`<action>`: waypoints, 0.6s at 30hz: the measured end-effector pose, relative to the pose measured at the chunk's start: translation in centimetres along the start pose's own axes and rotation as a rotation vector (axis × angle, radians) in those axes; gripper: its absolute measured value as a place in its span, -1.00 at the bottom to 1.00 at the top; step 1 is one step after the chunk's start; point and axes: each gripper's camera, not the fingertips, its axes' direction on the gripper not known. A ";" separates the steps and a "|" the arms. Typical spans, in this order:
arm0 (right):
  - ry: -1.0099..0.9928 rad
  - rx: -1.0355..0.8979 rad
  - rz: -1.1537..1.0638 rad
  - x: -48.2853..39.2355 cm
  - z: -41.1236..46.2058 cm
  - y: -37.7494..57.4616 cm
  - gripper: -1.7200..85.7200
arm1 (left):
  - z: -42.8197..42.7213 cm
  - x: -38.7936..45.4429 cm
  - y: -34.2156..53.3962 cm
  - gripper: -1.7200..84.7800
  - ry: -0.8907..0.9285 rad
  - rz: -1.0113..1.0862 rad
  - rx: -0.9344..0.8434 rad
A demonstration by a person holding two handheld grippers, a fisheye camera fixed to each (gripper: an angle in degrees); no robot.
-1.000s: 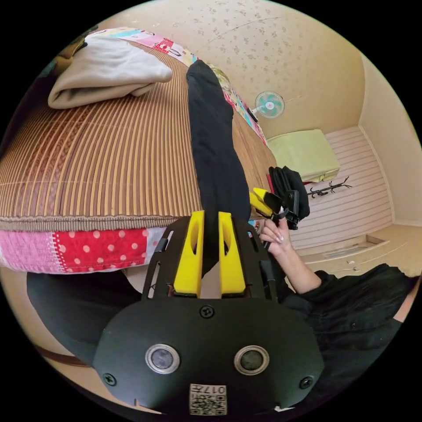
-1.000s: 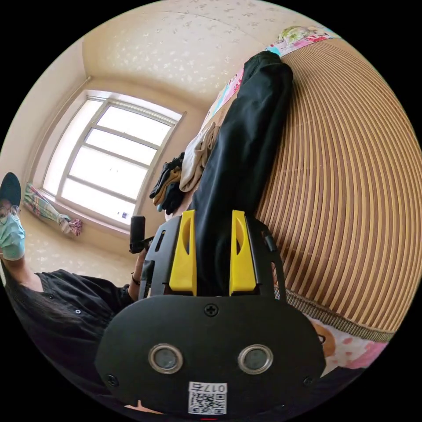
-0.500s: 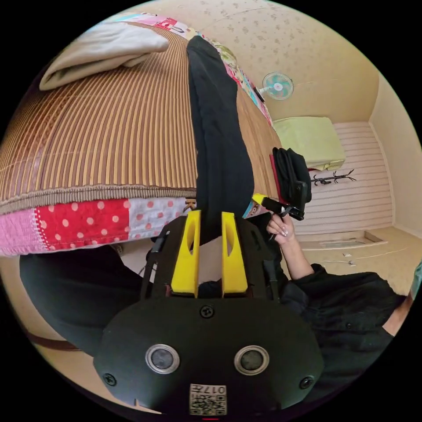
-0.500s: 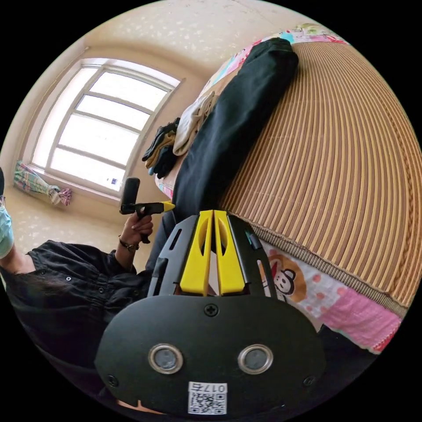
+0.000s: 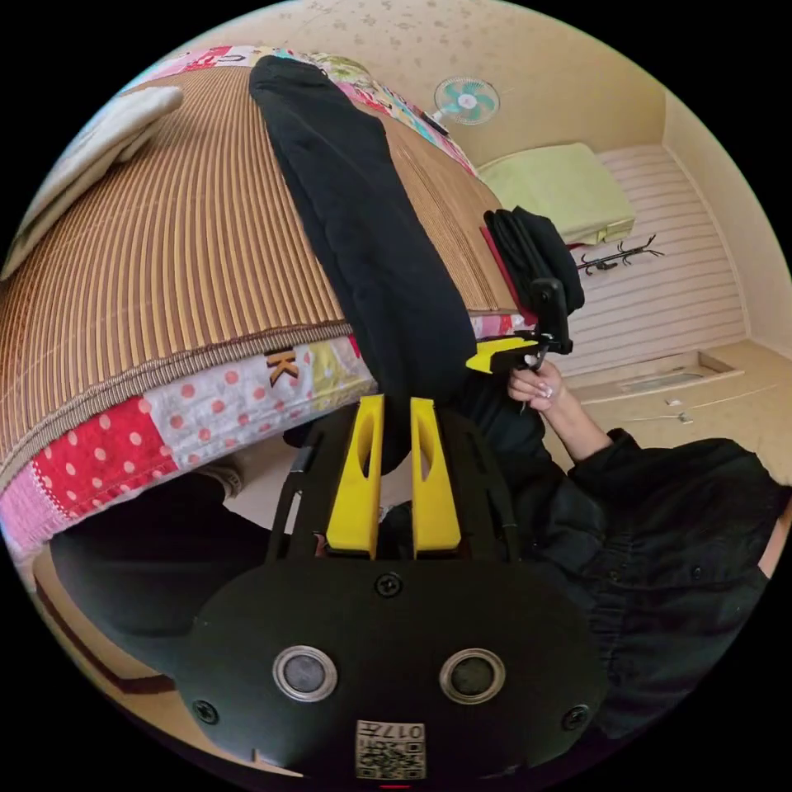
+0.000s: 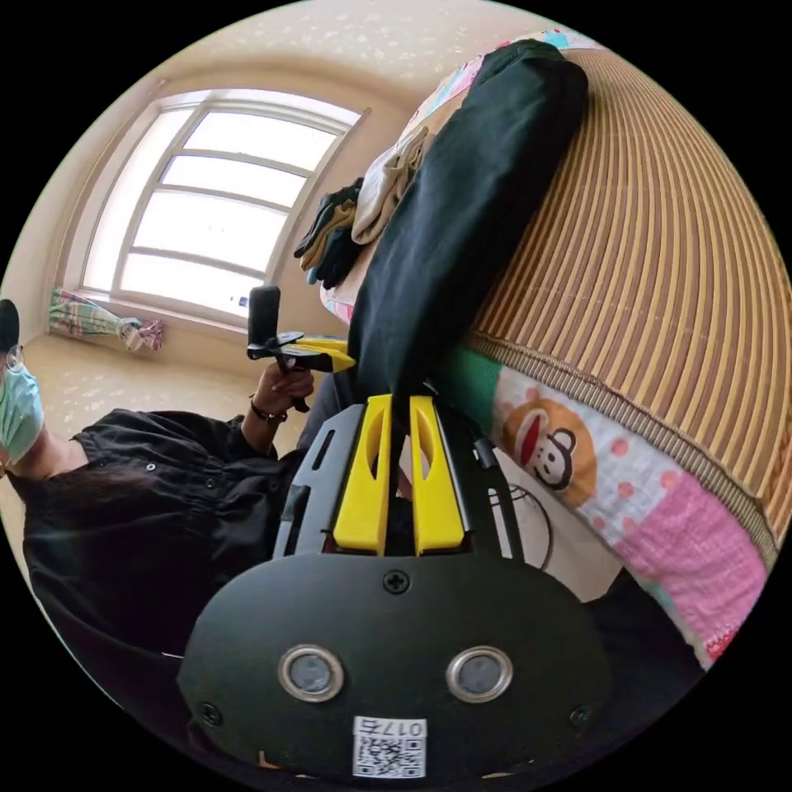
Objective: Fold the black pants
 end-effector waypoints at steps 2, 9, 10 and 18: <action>0.042 0.035 0.012 0.4 -2.1 0.4 -0.80 | -1.6 -0.8 0.4 -0.75 0.064 -0.036 0.111; -0.137 0.258 0.104 5.7 -7.7 -3.3 -0.71 | -3.5 -4.8 -5.7 -0.65 0.138 -0.091 0.198; -0.140 0.245 0.112 6.0 -7.4 -3.9 -0.71 | -3.0 -4.9 -6.2 -0.65 0.147 -0.093 0.176; -0.206 0.227 0.187 5.0 -6.2 -4.8 -0.70 | 0.3 -3.9 -3.5 -0.72 0.212 -0.125 0.115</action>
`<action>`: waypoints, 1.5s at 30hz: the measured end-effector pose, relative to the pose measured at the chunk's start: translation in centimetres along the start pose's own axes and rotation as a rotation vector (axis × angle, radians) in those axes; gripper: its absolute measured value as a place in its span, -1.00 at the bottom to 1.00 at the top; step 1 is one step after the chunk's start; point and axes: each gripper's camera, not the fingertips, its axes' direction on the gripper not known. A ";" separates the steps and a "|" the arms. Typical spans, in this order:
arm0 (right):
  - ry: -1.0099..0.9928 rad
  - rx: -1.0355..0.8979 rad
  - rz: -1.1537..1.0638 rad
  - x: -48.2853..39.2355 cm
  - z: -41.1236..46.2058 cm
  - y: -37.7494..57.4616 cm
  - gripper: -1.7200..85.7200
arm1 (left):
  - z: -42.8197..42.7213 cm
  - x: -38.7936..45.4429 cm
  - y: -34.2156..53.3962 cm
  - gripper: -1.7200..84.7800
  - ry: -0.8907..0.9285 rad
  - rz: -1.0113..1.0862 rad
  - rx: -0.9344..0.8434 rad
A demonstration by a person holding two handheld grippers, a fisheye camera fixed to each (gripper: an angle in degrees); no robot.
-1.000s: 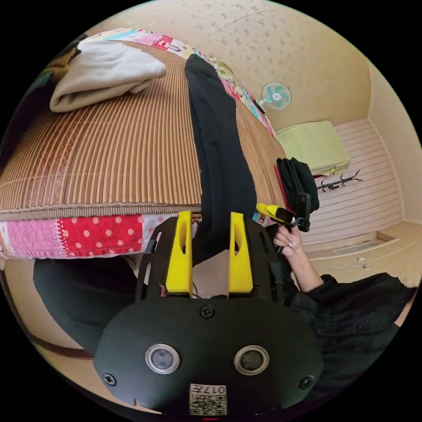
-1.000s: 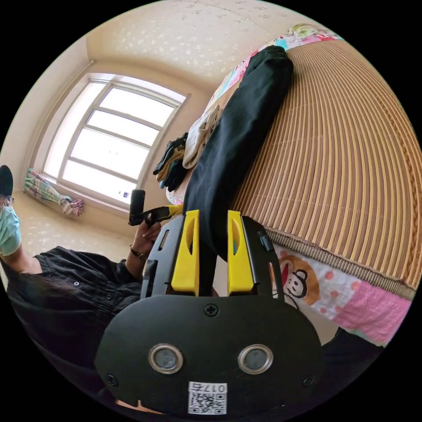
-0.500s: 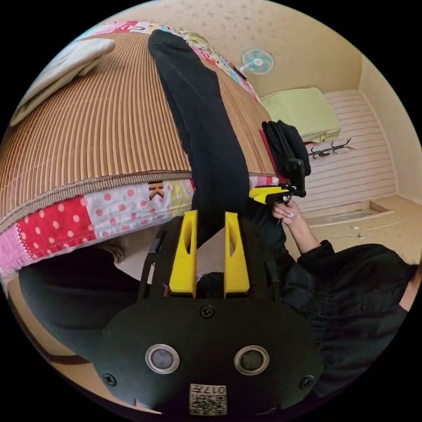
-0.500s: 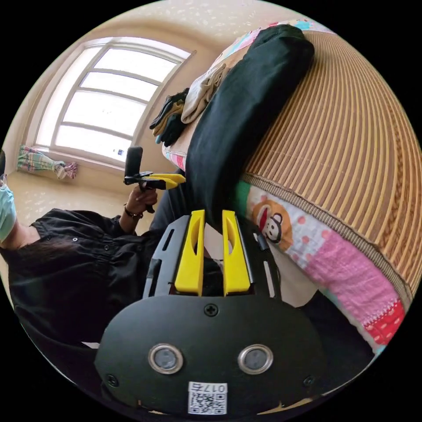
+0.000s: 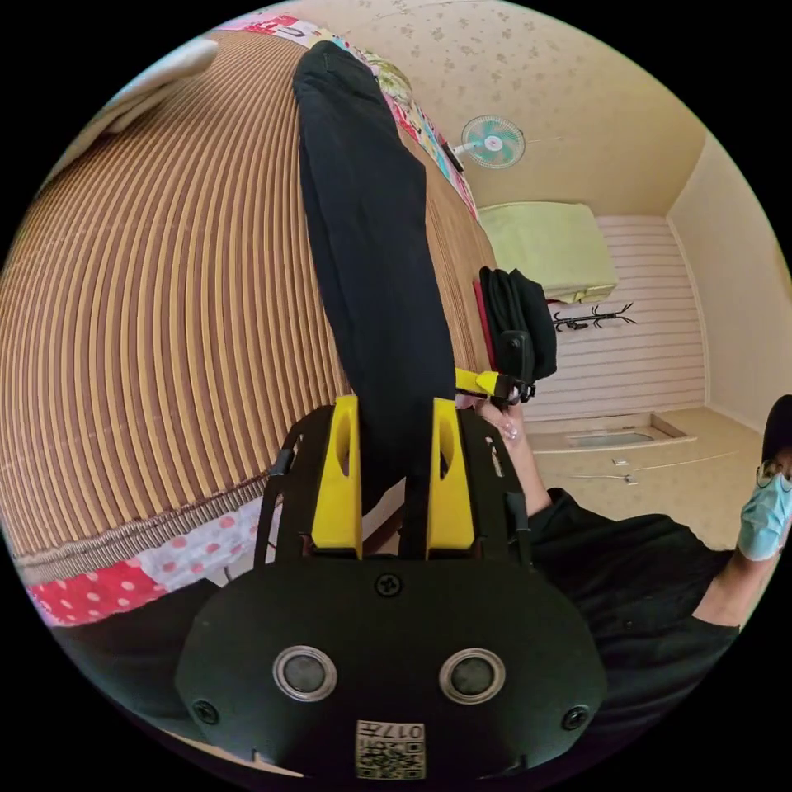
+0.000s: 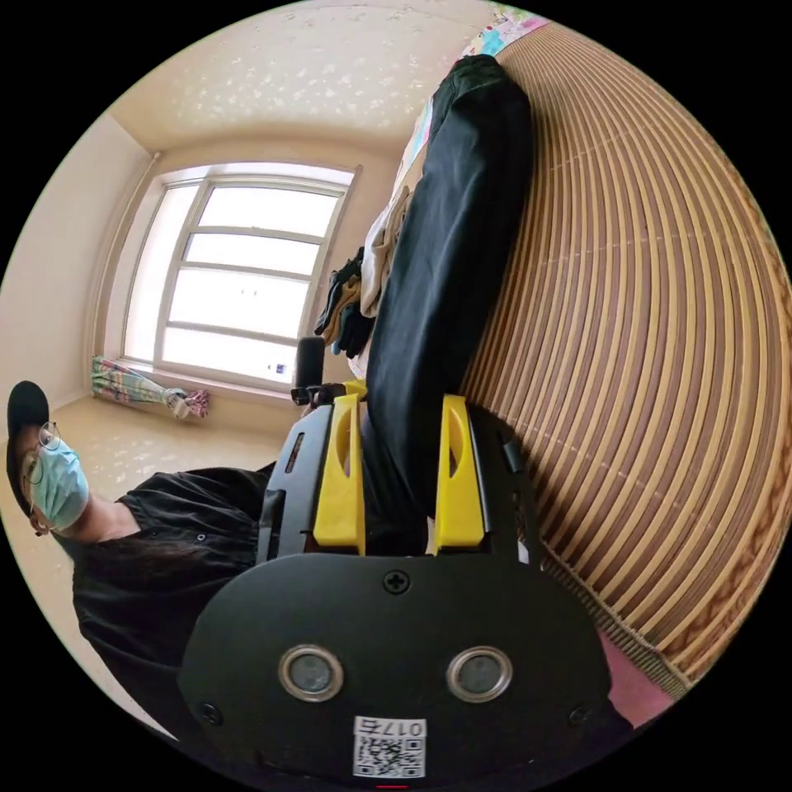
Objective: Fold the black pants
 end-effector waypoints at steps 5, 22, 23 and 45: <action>-0.025 0.043 0.032 -0.9 -2.6 1.0 -0.65 | -0.8 -2.4 1.6 -0.71 0.175 -0.040 0.023; -0.420 0.127 -0.615 -21.2 -5.2 7.6 -0.92 | -7.6 18.0 11.8 -0.83 0.331 0.744 0.183; -0.413 0.123 -0.737 -25.9 -6.6 7.7 -0.93 | -9.2 22.3 13.0 -0.82 0.275 0.878 0.229; 0.108 0.447 -0.792 -36.7 -3.9 -13.3 -0.93 | 4.5 31.5 -6.7 -0.84 0.057 0.787 0.396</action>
